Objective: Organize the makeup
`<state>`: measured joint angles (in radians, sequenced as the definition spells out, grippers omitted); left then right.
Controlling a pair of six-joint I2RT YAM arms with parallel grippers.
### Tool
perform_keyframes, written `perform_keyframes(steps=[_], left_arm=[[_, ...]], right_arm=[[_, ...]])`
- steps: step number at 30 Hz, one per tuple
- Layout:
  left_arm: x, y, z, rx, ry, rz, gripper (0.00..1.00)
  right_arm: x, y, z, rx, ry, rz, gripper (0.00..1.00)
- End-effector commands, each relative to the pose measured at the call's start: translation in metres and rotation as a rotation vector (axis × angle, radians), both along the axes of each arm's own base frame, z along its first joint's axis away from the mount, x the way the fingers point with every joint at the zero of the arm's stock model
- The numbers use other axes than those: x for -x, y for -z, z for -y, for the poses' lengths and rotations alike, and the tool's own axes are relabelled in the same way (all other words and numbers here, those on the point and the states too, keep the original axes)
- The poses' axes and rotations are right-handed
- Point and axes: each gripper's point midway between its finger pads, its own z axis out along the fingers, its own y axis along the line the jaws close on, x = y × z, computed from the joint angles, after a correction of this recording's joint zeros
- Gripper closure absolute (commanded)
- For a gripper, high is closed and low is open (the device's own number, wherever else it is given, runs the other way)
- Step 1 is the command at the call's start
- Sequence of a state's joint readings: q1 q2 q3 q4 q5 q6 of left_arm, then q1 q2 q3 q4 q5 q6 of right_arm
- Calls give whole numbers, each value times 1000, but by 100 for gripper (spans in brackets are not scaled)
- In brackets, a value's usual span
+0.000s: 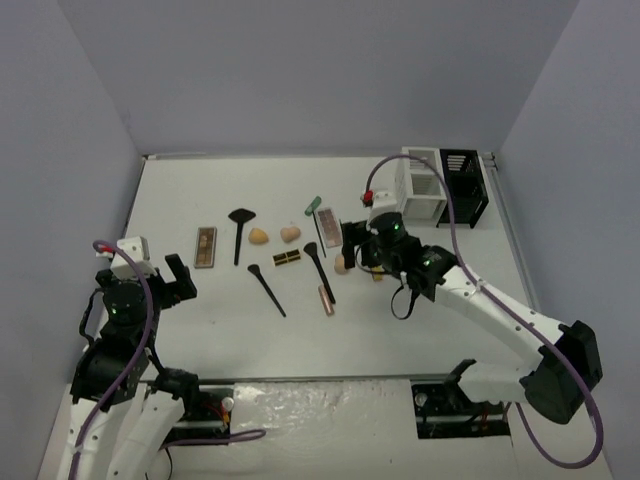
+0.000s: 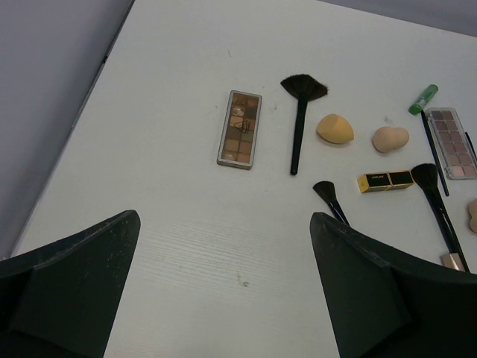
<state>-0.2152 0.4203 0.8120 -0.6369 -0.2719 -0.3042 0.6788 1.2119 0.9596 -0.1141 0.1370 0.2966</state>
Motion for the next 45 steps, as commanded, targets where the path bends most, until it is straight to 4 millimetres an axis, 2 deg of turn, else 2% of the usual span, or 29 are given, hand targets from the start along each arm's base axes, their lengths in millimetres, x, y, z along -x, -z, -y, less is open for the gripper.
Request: perform_keyframes(steps=[1, 4, 8, 15, 20, 27, 29, 31, 34, 37, 40, 42, 43, 45], left_arm=[[-13, -19, 2, 16, -4, 47, 3], [-10, -14, -2, 1, -25, 27, 3], [-11, -11, 1, 6, -8, 20, 3], [-12, -8, 5, 10, 12, 9, 3], [-12, -8, 6, 15, 18, 9, 3], [-12, -7, 7, 16, 23, 6, 3], [-12, -7, 7, 16, 23, 7, 3], [-12, -7, 7, 17, 23, 6, 3], [-12, -6, 7, 17, 24, 4, 3], [-11, -6, 7, 18, 24, 3, 3], [-11, -6, 7, 17, 24, 3, 3], [-11, -6, 7, 17, 24, 2, 3], [-11, -6, 7, 17, 23, 4, 3], [-11, -6, 7, 17, 22, 3, 3]], right_arm=[[-24, 19, -30, -11, 58, 48, 25], [-37, 42, -32, 31, 110, 38, 30], [-49, 61, -41, 44, 131, 25, 32], [-60, 97, -51, 63, 141, -20, 36], [-62, 117, -52, 76, 154, -47, 43], [-63, 122, -49, 88, 159, -47, 70], [-62, 121, -48, 88, 160, -46, 75], [-62, 120, -46, 94, 159, -41, 84], [-63, 114, -45, 98, 156, -29, 98], [-64, 94, -47, 77, 142, -2, 100], [-65, 52, -47, 28, 135, 68, 100], [-68, 19, -38, 9, 148, 126, 100], [-70, 5, -31, 8, 162, 149, 100], [-81, -36, -6, -19, 211, 217, 100]])
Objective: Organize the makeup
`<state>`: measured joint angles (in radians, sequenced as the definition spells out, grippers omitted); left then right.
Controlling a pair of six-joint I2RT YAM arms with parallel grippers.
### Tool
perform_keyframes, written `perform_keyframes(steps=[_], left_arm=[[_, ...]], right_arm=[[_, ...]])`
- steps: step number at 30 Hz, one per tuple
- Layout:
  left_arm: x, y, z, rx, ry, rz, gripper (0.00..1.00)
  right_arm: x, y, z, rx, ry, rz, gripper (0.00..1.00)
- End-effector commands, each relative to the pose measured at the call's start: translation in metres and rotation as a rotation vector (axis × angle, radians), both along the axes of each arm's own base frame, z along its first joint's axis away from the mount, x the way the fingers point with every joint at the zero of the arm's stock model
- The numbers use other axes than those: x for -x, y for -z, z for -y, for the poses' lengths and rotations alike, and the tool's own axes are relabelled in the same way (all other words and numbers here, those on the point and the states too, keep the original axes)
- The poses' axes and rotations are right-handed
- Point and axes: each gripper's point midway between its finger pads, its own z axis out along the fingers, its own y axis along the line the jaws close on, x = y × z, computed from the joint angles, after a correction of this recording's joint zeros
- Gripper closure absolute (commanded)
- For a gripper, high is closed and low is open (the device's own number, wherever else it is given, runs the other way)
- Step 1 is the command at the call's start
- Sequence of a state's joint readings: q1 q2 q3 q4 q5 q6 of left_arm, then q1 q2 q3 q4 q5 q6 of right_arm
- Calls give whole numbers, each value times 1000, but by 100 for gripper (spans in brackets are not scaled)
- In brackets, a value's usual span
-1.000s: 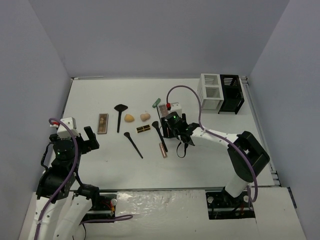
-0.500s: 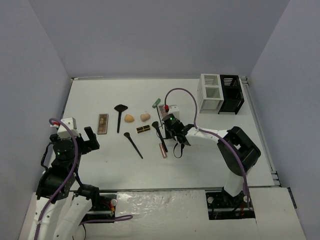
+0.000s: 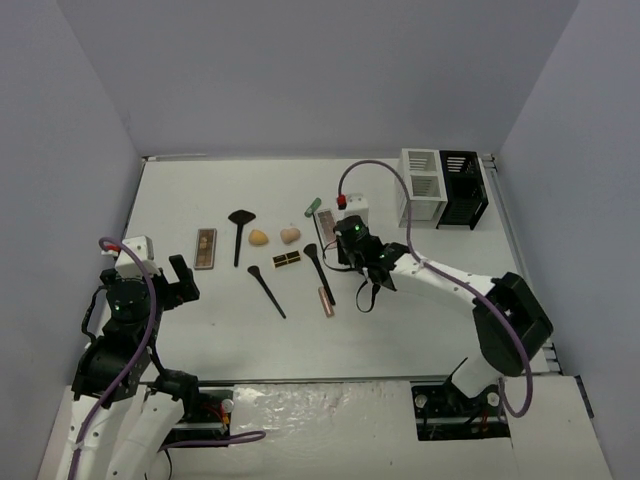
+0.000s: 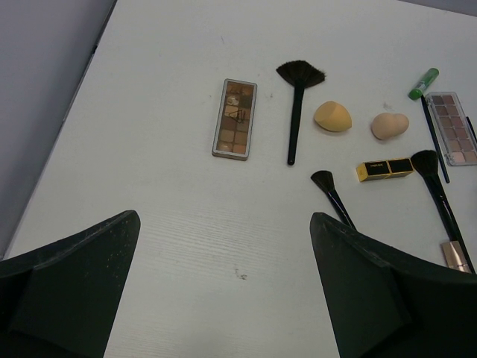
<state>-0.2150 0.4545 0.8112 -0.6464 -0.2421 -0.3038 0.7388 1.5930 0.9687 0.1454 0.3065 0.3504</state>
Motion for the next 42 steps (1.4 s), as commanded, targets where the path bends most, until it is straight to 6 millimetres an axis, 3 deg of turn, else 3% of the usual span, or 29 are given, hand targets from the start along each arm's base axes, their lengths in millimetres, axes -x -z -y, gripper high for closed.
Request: perform_keyframes(steps=[1, 5, 8, 11, 14, 18, 21, 28, 34, 42], left_arm=[[-8, -15, 1, 17, -6, 48, 3], [-8, -15, 1, 17, -8, 46, 3], [-7, -15, 1, 17, -8, 47, 3], [-6, -15, 1, 20, -5, 50, 3], [-5, -15, 2, 23, 2, 51, 3], [-5, -16, 3, 23, 8, 55, 3], [-5, -16, 4, 25, 11, 57, 3], [-5, -15, 5, 21, 15, 51, 3], [-5, -14, 6, 21, 18, 45, 3], [-6, -12, 6, 21, 22, 40, 3]], right_arm=[[-39, -137, 42, -116, 116, 279, 100], [-72, -186, 122, -121, 272, 372, 100], [-93, -202, 168, -134, 367, 401, 100], [-114, -209, 219, -132, 465, 420, 100], [-137, -214, 256, -134, 517, 432, 100], [-171, -199, 290, -129, 562, 407, 100], [-190, -192, 303, -142, 570, 411, 100], [-229, -174, 313, -146, 563, 418, 100], [-248, -153, 322, -137, 569, 419, 100], [-258, -133, 325, -134, 568, 398, 100]])
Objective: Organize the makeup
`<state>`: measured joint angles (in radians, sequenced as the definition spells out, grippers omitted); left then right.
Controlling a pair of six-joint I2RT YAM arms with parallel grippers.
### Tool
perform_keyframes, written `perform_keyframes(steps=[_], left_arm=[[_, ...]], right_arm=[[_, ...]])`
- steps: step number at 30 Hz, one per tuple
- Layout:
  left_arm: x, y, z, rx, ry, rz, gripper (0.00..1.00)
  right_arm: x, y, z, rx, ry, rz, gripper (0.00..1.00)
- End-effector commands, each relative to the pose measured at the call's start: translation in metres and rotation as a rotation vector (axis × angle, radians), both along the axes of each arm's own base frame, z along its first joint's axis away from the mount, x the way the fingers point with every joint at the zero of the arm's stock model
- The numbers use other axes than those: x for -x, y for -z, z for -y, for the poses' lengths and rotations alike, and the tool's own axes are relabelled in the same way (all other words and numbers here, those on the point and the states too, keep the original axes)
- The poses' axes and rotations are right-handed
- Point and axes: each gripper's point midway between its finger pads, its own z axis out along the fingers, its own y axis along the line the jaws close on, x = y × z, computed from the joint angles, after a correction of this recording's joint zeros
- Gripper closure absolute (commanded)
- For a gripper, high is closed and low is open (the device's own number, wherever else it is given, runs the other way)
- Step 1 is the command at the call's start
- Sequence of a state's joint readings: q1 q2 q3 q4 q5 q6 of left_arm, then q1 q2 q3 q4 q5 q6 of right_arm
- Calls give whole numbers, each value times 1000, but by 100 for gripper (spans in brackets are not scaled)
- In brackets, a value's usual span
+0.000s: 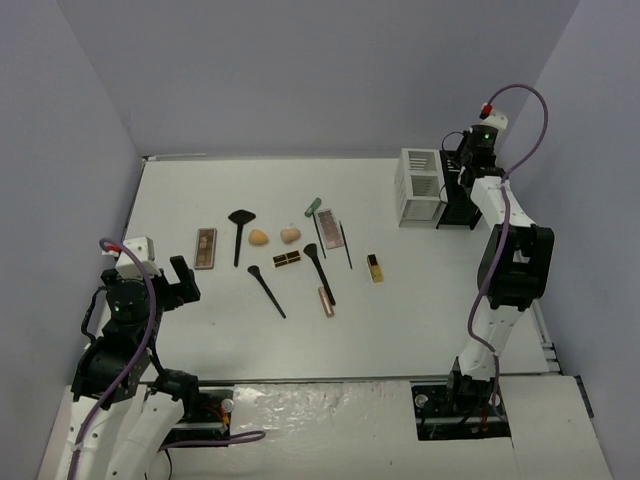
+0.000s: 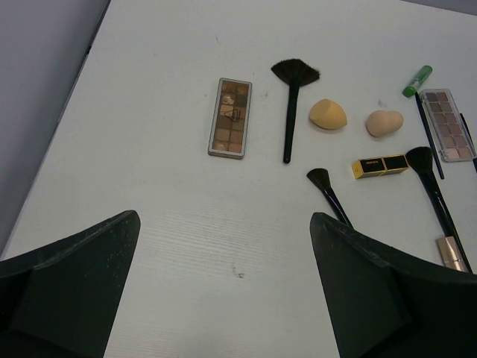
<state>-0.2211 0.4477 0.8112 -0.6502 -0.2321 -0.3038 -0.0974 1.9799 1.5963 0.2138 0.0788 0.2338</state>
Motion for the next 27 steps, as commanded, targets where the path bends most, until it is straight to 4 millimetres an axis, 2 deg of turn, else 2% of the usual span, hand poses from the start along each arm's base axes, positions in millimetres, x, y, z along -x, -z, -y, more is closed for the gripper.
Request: perform_keyframes(steps=[1, 5, 9, 14, 17, 19, 22, 25, 27], left_arm=[[-7, -12, 4, 17, 7, 38, 3], [-7, -12, 4, 17, 7, 38, 3], [-7, -12, 4, 17, 7, 35, 3], [-6, -13, 4, 18, 8, 40, 3], [-6, -13, 4, 19, 8, 41, 3], [-6, -13, 4, 19, 8, 43, 3], [-6, -13, 3, 20, 6, 42, 3], [-6, -13, 3, 20, 6, 42, 3], [-6, -13, 3, 19, 6, 40, 3]], right_arm=[[-20, -40, 9, 14, 1, 138, 100], [-24, -33, 7, 1, -19, 139, 91], [-24, -32, 7, 6, -24, 140, 70], [-21, -49, 4, 14, -39, 166, 44], [-17, -63, 1, 14, -52, 183, 43], [-12, -74, -9, 14, -83, 195, 43], [-2, -88, -35, 33, -153, 200, 42], [17, -104, -92, 86, -288, 195, 41], [29, -99, -134, 107, -380, 174, 40]])
